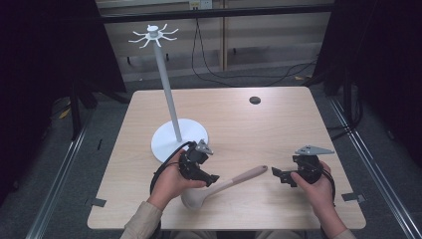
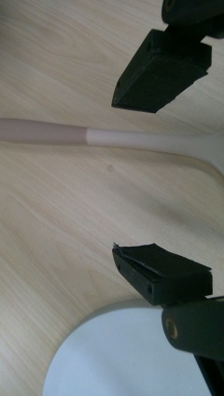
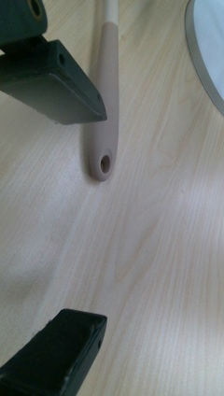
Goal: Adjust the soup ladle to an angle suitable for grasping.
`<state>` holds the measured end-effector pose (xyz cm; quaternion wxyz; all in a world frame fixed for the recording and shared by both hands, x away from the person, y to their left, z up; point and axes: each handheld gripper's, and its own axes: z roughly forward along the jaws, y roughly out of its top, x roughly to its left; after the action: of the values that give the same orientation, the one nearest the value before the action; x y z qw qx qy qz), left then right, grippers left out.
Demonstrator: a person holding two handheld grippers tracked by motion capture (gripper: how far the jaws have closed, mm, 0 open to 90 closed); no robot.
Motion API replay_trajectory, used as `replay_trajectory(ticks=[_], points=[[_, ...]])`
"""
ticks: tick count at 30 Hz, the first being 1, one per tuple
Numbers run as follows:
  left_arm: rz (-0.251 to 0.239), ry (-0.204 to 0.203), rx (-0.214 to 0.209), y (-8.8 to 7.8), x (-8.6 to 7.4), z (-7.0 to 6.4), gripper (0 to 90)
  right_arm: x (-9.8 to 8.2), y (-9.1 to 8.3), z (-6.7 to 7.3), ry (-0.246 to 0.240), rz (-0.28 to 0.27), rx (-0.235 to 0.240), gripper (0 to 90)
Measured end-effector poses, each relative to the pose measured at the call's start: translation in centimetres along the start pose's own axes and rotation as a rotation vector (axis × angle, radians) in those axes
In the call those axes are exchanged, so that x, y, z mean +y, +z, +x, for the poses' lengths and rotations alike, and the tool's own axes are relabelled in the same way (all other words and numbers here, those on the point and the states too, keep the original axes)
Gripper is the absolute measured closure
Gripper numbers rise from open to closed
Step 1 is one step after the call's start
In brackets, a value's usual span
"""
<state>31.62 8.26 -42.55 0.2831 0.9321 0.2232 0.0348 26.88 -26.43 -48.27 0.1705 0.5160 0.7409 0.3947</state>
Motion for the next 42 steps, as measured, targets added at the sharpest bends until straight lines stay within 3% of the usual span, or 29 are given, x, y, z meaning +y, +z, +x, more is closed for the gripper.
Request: replay_trajectory(ticks=[17,23,24,26,28,31,32,33,39,42], points=[[0.065,0.064,-0.039,2.8,1.4,-1.7,35.3,0.1,-0.3,-0.3,0.005,-0.014,-0.003,3.2],[0.115,0.095,-0.062,4.2,2.0,-2.5,38.7,0.1,-0.4,-0.4,0.014,-0.015,-0.007,3.2],[0.136,0.121,-0.063,4.3,2.1,-2.5,39.0,0.1,-0.4,-0.4,0.011,-0.015,-0.007,3.3],[0.120,0.097,-0.066,4.6,2.1,-2.7,39.9,0.1,-0.4,-0.4,0.013,-0.015,-0.007,3.3],[0.141,0.116,-0.064,4.9,2.1,-2.7,42.5,0.1,-0.4,-0.4,0.012,-0.015,-0.006,3.3],[0.152,0.100,-0.063,5.5,2.1,-2.9,43.5,0.1,-0.4,-0.4,0.010,-0.014,-0.006,3.3],[0.184,0.128,-0.065,5.8,2.2,-2.9,45.1,0.1,-0.4,-0.5,0.010,-0.015,-0.006,3.3],[0.178,0.113,-0.062,6.0,2.2,-3.1,45.6,0.2,-0.5,-0.5,0.013,-0.015,-0.006,3.3],[0.216,0.141,-0.054,6.7,2.3,-3.5,51.6,0.1,-0.5,-0.6,0.013,-0.018,-0.009,3.5],[0.225,0.132,-0.047,7.2,2.4,-3.7,55.6,0.1,-0.5,-0.6,0.007,-0.016,-0.007,3.5]])
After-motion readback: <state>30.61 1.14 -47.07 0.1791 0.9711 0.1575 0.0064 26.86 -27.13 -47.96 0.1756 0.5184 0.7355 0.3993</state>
